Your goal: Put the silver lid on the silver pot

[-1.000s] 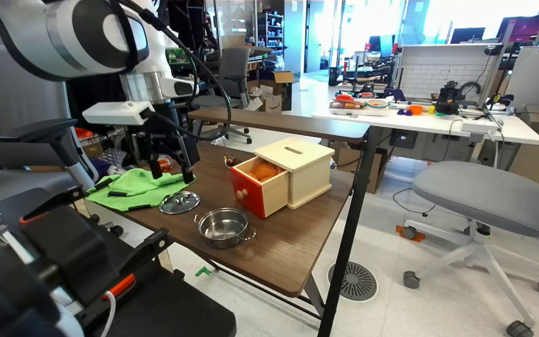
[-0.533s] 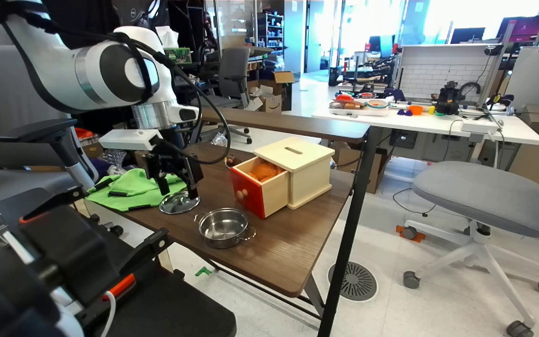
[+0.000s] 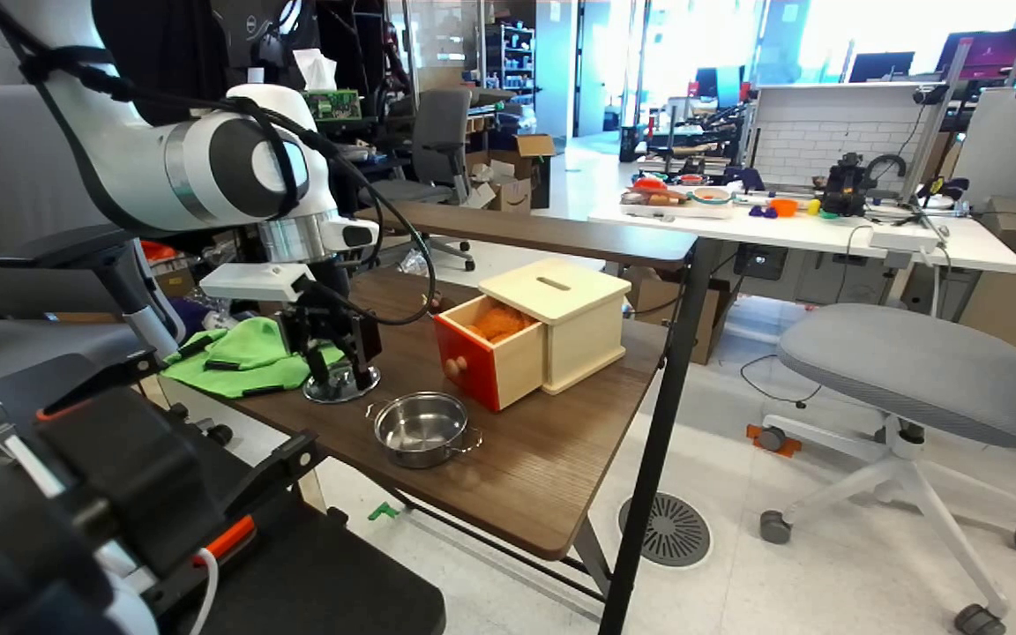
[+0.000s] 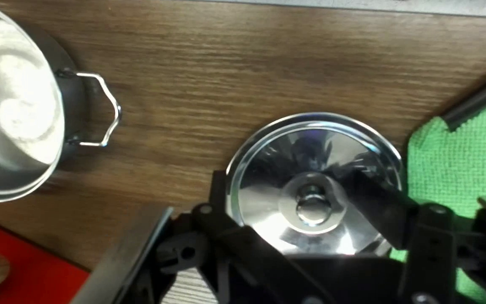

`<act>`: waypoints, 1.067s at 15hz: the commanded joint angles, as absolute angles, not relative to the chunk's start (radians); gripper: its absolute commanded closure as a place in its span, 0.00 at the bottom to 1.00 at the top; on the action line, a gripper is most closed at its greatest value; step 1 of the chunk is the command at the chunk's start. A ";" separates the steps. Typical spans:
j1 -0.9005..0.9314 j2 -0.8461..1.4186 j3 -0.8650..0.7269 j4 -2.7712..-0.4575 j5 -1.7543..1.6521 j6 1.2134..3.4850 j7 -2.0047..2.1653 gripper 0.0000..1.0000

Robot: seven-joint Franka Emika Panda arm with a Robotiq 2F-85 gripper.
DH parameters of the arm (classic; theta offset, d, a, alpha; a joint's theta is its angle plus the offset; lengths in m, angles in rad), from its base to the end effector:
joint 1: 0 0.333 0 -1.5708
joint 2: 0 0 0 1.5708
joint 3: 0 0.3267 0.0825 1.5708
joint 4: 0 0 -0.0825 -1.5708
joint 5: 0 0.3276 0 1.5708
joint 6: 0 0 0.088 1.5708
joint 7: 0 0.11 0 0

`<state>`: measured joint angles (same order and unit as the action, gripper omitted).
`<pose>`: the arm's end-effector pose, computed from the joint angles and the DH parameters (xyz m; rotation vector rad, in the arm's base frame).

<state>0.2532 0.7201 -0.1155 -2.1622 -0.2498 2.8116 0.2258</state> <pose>0.5141 0.0813 0.1138 2.9689 0.2640 -0.0681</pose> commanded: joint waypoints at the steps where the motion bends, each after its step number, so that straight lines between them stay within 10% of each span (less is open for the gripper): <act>1: 0.259 0.729 -0.115 -2.145 -0.228 2.822 0.209 0.54; 7: 0.239 0.708 -0.102 -2.138 -0.224 2.811 0.186 0.97; 16: 0.194 0.575 -0.071 -2.214 -0.231 2.757 0.088 0.94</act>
<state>0.2347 0.6847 -0.1073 -2.1450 -0.2478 2.8092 0.1717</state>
